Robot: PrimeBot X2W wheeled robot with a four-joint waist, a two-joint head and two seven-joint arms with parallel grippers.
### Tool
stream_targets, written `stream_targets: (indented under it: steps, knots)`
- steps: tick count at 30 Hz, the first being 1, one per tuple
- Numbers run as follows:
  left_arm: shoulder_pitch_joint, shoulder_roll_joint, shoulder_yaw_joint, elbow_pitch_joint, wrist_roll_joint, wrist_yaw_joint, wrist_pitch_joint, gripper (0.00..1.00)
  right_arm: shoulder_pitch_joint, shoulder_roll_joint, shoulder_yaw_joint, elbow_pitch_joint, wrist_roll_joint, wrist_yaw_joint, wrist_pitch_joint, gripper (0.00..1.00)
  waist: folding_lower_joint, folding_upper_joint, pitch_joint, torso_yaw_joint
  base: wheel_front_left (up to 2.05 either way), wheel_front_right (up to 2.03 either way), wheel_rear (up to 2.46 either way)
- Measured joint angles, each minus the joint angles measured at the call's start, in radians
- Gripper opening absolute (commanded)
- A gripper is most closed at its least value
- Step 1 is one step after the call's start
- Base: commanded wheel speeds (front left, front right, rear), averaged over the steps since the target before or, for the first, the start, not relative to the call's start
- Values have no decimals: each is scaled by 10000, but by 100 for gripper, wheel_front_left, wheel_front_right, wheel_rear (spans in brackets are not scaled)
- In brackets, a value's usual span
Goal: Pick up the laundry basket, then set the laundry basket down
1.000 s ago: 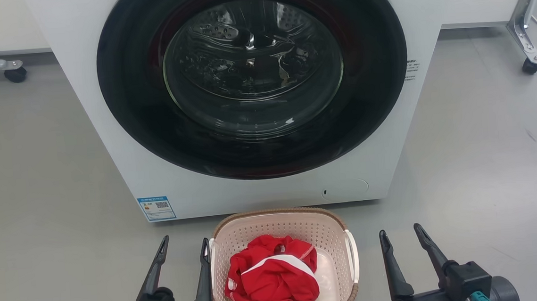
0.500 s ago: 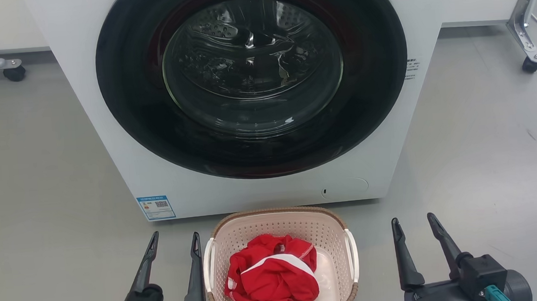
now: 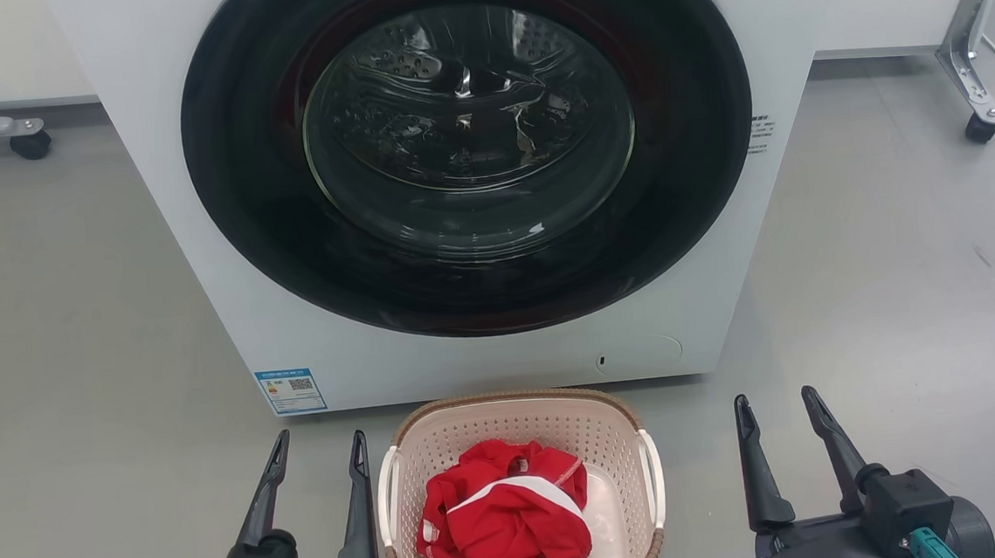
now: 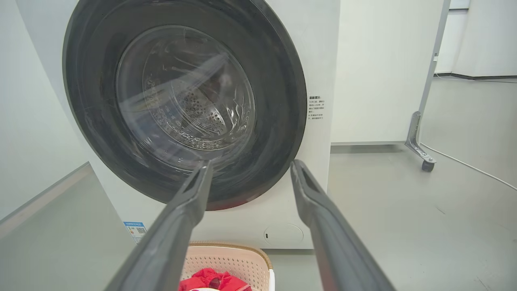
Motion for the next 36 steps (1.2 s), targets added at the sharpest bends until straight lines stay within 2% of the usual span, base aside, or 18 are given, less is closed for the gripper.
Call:
stream_targets:
  steps: [36]
  knots:
    - [225,-104,155,-355,31,-13,0,100,197,38,-105,-297,-19,4,0,100,0,0,71,-18,0,0,0]
